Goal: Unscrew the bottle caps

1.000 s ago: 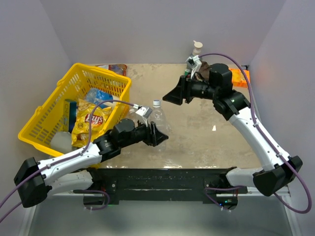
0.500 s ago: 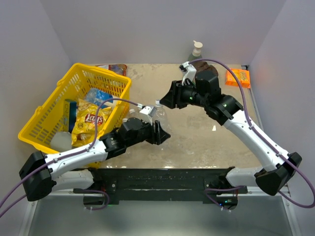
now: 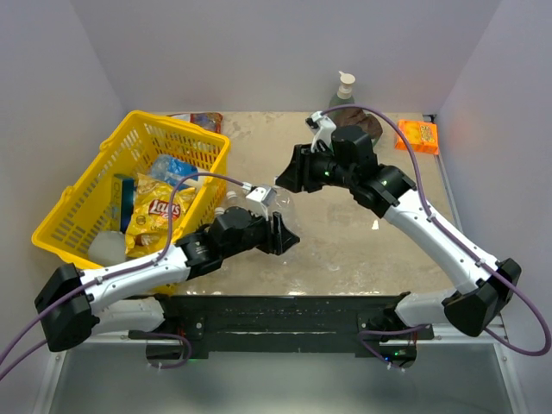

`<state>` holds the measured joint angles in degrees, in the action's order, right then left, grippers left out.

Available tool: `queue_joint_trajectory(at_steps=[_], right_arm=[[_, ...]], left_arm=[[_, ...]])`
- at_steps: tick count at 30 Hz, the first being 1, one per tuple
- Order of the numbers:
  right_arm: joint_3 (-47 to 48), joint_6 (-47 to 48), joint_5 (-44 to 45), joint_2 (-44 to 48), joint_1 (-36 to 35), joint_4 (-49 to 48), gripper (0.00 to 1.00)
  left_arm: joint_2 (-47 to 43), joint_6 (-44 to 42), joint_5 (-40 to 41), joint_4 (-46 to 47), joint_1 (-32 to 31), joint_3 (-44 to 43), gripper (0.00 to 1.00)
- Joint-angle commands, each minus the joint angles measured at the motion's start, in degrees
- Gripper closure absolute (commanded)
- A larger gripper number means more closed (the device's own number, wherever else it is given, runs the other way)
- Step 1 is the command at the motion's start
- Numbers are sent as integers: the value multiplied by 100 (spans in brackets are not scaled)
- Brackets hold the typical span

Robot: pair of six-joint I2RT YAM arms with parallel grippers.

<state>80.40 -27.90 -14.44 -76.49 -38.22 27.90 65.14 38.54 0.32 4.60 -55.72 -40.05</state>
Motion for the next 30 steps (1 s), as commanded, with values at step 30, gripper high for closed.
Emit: queue_joint_trajectory(at_steps=[30], right_arm=[[371, 232, -173, -349, -116, -100, 79]], left_arm=[[262, -286, -154, 366, -228, -478, 65]])
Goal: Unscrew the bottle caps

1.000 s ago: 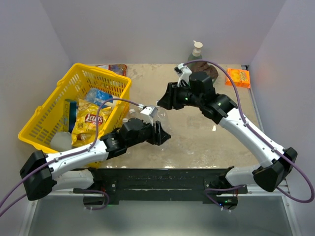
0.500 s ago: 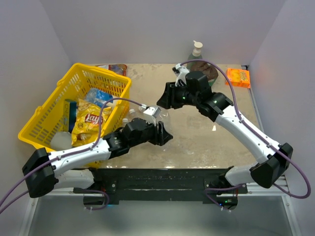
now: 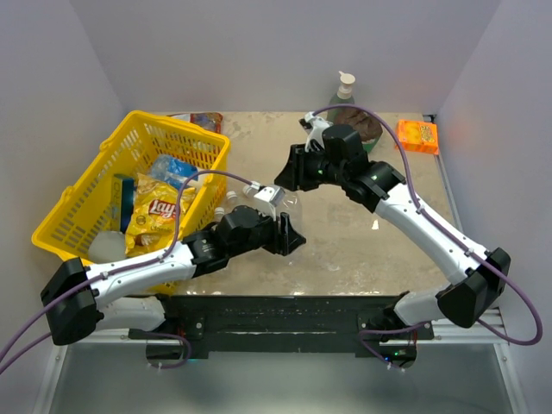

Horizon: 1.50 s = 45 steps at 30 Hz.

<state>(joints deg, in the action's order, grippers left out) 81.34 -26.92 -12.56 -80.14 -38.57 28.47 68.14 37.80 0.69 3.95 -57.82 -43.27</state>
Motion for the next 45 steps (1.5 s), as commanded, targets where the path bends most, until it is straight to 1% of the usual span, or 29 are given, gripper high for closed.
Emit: queue_joint_trajectory(at_steps=[1, 3, 5, 6, 7, 8, 9, 10, 12, 13, 15, 16, 17, 19, 24, 27, 32, 34, 35, 37, 40, 43, 45], right_arm=[[364, 221, -422, -2, -90, -149, 85], [444, 485, -834, -37, -46, -218, 89], [523, 713, -1527, -133, 50, -359, 91], [549, 775, -2244, -168, 138, -412, 91], [550, 880, -2599, -186, 174, -482, 92], [532, 899, -2933, -204, 270, -631, 92], [497, 899, -3572, -213, 332, -728, 92], [392, 803, -3848, -195, 402, -842, 92], [269, 618, -4506, -160, 648, -1237, 93], [181, 443, -4658, -143, 727, -1369, 93], [137, 293, -4887, -99, 894, -1677, 94], [136, 170, -5184, -98, 930, -1774, 94], [163, 117, -5300, -107, 973, -1931, 94], [285, 64, -5572, -169, 1000, -1977, 94], [523, 11, -5749, -222, 1053, -1959, 94], [602, 2, -5837, -195, 1106, -1968, 94], [655, 20, -5934, -213, 1150, -1925, 94], [751, 299, -5768, -230, 1158, -1688, 94], [786, 449, -5697, -239, 1158, -1330, 94], [831, 782, -5496, -248, 1158, -1064, 91], [883, 1117, -5293, -230, 1158, -598, 91], [884, 1258, -4977, -160, 1158, -308, 92], [884, 1259, -4538, -134, 1158, -193, 92]], left_arm=[[-72, -247, -314, 493, -19, -112, 65], [-204, -334, -542, 817, 17, 45, 65], [-309, -405, -1051, 1246, 104, 186, 64], [-406, -423, -1297, 1440, 148, 352, 64], [-459, -423, -1787, 1616, 201, 432, 64], [-512, -423, -2018, 1905, 297, 503, 64], [-608, -405, -2211, 2013, 350, 608, 64], [-652, -388, -2518, 2066, 438, 644, 64], [-714, -387, -2792, 2137, 509, 714, 64], [-714, -370, -3063, 2137, 544, 723, 64], [-635, -344, -3285, 2154, 553, 758, 64], [-592, -344, -3477, 2163, 561, 758, 64], [-530, -344, -3549, 2198, 570, 741, 64], [-469, -326, -3759, 2277, 614, 723, 64], [-345, -55, -3988, 2663, 825, 898, 64], [-406, 227, -4199, 3164, 1080, 1162, 65], [-389, 289, -4463, 3297, 1150, 1137, 65], [-354, 245, -4455, 3201, 1150, 1084, 65], [-354, 237, -4446, 3165, 1150, 1083, 65], [-363, 236, -4428, 3165, 1150, 1083, 65], [-363, 201, -4367, 3025, 1150, 1048, 65], [-354, 149, -4279, 2858, 1150, 996, 66], [-301, 105, -4252, 2753, 1150, 943, 66]])
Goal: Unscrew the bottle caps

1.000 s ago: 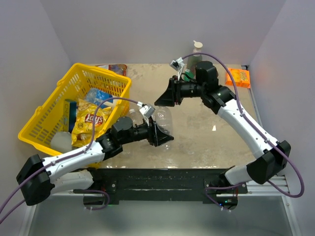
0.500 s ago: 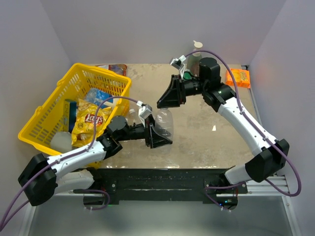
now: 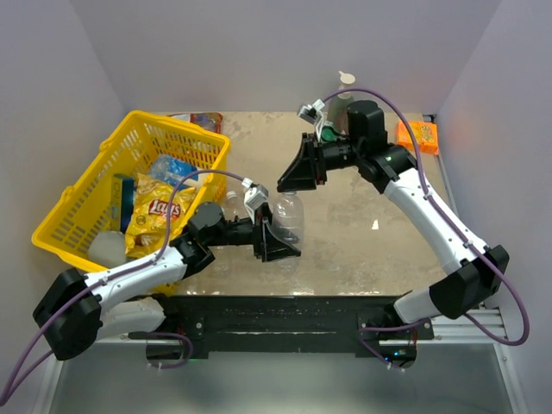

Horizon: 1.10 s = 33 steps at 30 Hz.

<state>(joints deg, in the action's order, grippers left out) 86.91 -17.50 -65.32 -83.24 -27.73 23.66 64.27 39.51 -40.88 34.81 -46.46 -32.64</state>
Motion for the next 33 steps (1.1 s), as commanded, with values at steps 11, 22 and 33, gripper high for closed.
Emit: queue_joint_trajectory(at_steps=[11, 22, 33], right_arm=[[853, 88, 511, -8, 566, 270, 93], [-612, -139, 4591, 571, 1619, 309, 91], [-3311, -308, 7462, 652, 2122, -2022, 93]], left_arm=[[-2, -268, -236, -835, 5, -172, 67], [-485, -628, 2214, -2213, 5, -374, 67], [-864, -487, 3727, -2689, 31, -532, 67]])
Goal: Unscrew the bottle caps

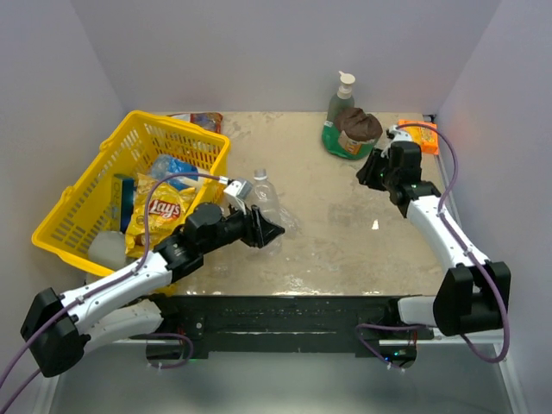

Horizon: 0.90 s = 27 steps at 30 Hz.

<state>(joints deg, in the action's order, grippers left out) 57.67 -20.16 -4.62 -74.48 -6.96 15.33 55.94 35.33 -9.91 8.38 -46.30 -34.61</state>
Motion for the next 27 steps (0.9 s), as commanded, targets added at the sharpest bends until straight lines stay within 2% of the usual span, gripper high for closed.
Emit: queue_joint_trajectory(at_steps=[1, 6, 13, 20, 27], right_arm=[[-432, -6, 1516, -425, 89, -1365, 93], [-467, 188, 2087, -1015, 204, -1735, 92], [-107, 250, 2281, -1973, 476, -1981, 92], [393, 285, 2562, -2817, 608, -1938, 91], [1008, 347, 2791, -3502, 678, -1631, 89]], left_arm=[[39, -88, 640, -38, 16, -405, 66], [294, -167, 640, 32, 121, -625, 66], [724, -369, 543, 41, 323, -1021, 66], [1103, -668, 508, 146, 701, -1478, 66], [1603, -738, 139, 383, 1158, -1838, 65]])
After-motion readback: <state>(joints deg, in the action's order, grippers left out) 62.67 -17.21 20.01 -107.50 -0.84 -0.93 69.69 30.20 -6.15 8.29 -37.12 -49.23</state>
